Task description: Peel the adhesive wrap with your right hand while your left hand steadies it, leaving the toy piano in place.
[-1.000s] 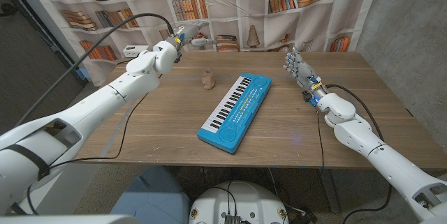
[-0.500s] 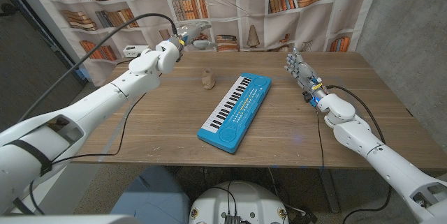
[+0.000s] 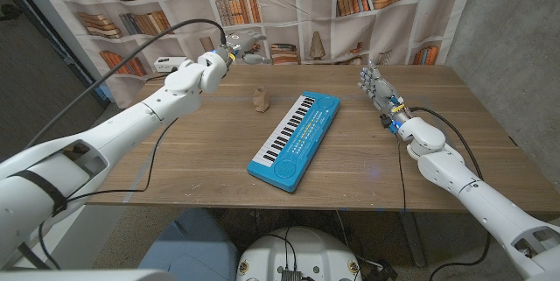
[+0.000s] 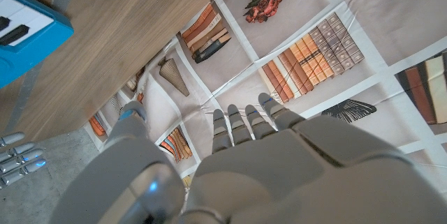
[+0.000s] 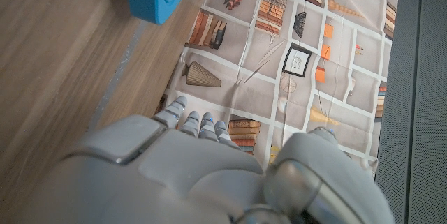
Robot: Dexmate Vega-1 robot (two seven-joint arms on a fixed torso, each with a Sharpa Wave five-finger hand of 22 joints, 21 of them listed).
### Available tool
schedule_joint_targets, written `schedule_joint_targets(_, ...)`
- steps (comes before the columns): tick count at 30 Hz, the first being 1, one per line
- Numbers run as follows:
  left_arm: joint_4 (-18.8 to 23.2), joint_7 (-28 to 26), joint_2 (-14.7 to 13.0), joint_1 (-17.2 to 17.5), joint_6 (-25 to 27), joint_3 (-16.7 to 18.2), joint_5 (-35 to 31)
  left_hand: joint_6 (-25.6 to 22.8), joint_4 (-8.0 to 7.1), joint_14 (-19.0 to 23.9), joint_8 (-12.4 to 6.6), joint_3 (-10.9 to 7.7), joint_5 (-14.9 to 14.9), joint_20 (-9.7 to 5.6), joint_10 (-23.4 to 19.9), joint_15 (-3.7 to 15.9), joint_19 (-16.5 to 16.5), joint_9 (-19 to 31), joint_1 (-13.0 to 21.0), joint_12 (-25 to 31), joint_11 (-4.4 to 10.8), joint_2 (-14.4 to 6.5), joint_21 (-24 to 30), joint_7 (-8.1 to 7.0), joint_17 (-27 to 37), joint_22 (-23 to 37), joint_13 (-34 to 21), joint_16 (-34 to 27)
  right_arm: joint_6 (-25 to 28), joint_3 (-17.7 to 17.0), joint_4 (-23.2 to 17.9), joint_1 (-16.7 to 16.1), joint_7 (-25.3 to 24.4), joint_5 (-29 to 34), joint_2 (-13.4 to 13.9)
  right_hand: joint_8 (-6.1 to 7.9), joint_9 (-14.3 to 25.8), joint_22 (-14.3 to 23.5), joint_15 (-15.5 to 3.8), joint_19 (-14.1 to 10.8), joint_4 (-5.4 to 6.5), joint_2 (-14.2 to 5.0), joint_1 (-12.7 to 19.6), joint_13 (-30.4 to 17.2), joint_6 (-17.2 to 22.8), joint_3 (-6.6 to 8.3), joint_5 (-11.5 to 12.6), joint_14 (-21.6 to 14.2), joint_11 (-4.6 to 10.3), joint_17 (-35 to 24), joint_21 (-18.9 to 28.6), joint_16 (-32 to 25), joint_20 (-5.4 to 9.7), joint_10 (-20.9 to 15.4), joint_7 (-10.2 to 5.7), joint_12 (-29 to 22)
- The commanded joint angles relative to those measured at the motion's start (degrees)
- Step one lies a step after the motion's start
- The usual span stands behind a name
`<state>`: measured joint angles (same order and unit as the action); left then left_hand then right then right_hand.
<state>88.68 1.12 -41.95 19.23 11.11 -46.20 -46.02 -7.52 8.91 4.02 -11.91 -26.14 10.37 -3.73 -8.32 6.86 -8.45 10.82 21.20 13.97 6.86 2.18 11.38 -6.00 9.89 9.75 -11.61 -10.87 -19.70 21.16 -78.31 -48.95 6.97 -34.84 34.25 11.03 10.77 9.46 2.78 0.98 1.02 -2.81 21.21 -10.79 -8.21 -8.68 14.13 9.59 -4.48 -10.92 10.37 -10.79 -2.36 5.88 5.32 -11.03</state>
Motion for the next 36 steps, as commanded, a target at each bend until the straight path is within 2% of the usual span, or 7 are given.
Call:
schedule_joint_targets(1, -1.3, 1.9, 0.1, -1.8, -1.3, -2.2, -5.4, -1.4, -0.07, 1.8, -0.63, 0.38, -0.1, -0.14, -1.8, 0.30, -2.3, 0.4, 0.6, 0.8, 0.74, 0.3, 1.0, -0.05, 0.2, 0.2, -0.4, -0.7, 0.4, -0.2, 0.1, -0.2, -0.4, 0.1, 0.4, 0.08, 0.2, 0.2, -0.28, 0.3, -0.24, 0.03, 0.7, -0.2, -0.4, -0.11, -0.2, 2.6, 0.13, -0.2, 0.0, 0.0, 0.03, 0.4, -0.18, -0.2)
schedule_joint_targets(7, -2.0, 2.5, 0.7, -2.2, -1.8, -2.2, -6.0, -3.1, -0.07, 4.2, -1.08, 0.42, -0.1, 0.36, -3.6, 1.06, -4.2, 0.6, 1.2, 1.4, 1.44, 0.0, 1.3, -0.26, 0.3, 0.4, -0.8, -1.1, 0.6, -0.3, 0.2, -0.4, -0.6, 0.1, 0.6, 0.11, 0.2, 0.2, -0.27, 0.4, -0.29, 0.00, 0.8, -0.2, -0.4, -0.10, -0.3, 2.6, 0.17, -0.2, 0.1, -0.1, 0.02, 0.5, -0.24, -0.2)
schedule_joint_targets(15, -2.8, 3.1, 1.5, -2.7, -2.6, -2.8, -6.8, -5.2, -0.01, 8.4, -1.45, 0.68, -0.1, 3.01, -4.3, 1.46, -12.6, 1.0, 2.5, 1.8, 1.37, 0.0, 4.0, -1.20, 0.5, 1.0, -1.7, -1.6, 0.3, -0.6, 0.2, -0.9, -1.5, 0.4, 0.8, 0.14, 0.2, 0.2, -0.34, 0.3, -0.35, -0.03, 0.8, -0.2, -0.4, -0.10, -0.3, 2.6, 0.19, -0.2, 0.1, -0.2, 0.05, 0.5, -0.31, -0.2)
schedule_joint_targets(19, -3.0, 3.2, 1.9, -2.7, -2.5, -2.5, -6.3, -5.6, 0.58, 9.3, -1.45, -1.47, 0.1, 2.26, -4.4, 1.45, -14.6, 1.2, 6.4, 1.8, 0.60, -3.8, 4.6, -0.85, 0.5, 1.2, -2.2, -1.4, 0.2, -0.9, 0.0, -1.2, -1.5, 0.4, 1.0, 0.15, 0.3, 0.2, -0.33, 0.3, -0.38, -0.05, 0.9, -0.2, -0.3, -0.10, -0.3, 2.5, 0.21, -0.2, 0.1, -0.2, 0.05, 0.5, -0.29, -0.2)
schedule_joint_targets(22, -3.1, 2.8, 2.0, -2.7, -2.5, -2.7, -6.7, -7.2, 1.17, 10.1, -1.91, -1.76, -0.1, -0.36, -5.5, 2.19, -14.9, 1.3, 8.4, 2.2, 0.62, -3.8, 4.4, -1.38, 0.5, 1.1, -2.5, -1.3, 0.4, -1.0, -0.3, -1.5, -1.7, 0.3, 1.3, 0.16, 0.3, 0.2, -0.25, 0.3, -0.39, -0.05, 0.9, -0.2, -0.3, -0.11, -0.3, 2.6, 0.20, -0.2, 0.1, -0.2, 0.05, 0.5, -0.31, -0.2)
schedule_joint_targets(26, -3.1, 2.8, 1.9, -2.9, -2.9, -3.0, -7.4, -11.0, 1.08, 13.2, -3.04, -1.46, -0.5, -1.43, -9.0, 2.86, -17.1, 1.5, 11.1, 3.5, 0.93, -4.0, 4.6, -1.40, 0.7, 0.9, -3.1, -2.0, 0.4, -1.2, -0.6, -2.0, -2.0, 0.2, 1.4, 0.18, 0.3, 0.2, -0.26, 0.3, -0.42, -0.05, 0.9, -0.2, -0.3, -0.12, -0.4, 2.6, 0.25, -0.2, 0.2, -0.2, 0.03, 0.5, -0.28, -0.2)
schedule_joint_targets(36, -2.6, 8.0, 2.3, -3.7, -2.0, -3.1, -6.8, -14.0, 0.90, 16.6, -4.02, -0.20, -0.6, -1.46, -11.6, 3.74, -19.4, 1.7, 12.9, 4.4, 1.50, -3.1, 5.1, -1.44, 1.0, 1.0, -3.8, -3.0, 0.5, -1.5, -0.9, -2.5, -2.1, -0.2, 1.6, 0.22, 0.3, 0.2, -0.35, 0.2, -0.36, -0.06, 0.7, -0.2, -0.2, -0.21, -0.4, 2.5, 0.30, -0.2, 0.2, -0.3, 0.05, 0.5, -0.42, -0.3)
